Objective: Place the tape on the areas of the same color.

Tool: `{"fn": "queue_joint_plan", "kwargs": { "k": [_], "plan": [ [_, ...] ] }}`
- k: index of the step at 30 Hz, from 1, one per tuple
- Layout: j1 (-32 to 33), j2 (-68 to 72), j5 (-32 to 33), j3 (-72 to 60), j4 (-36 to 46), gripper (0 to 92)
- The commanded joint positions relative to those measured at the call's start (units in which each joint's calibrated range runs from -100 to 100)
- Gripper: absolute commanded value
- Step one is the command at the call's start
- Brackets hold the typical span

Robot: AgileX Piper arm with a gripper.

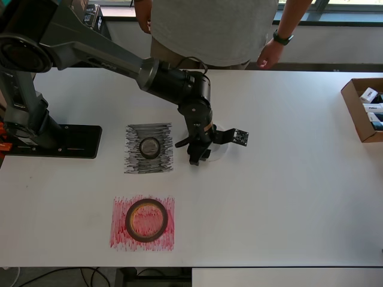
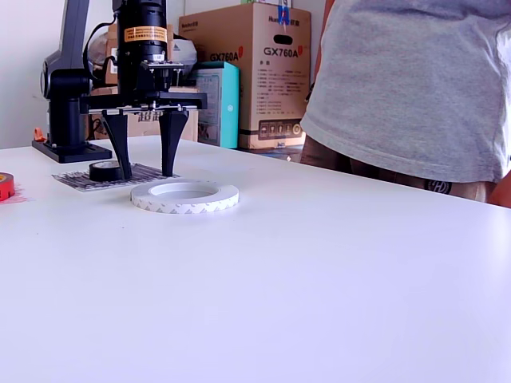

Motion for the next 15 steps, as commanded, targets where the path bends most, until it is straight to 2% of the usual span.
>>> {"fn": "queue_joint_plan", "kwargs": {
  "k": [1,15],
  "plan": [
    [-0.02,0.65,-0.01,0.83,-0.37,57.7],
    [-0.10,2.71,-0.01,1.38,-0.37,57.7]
  ]
}}
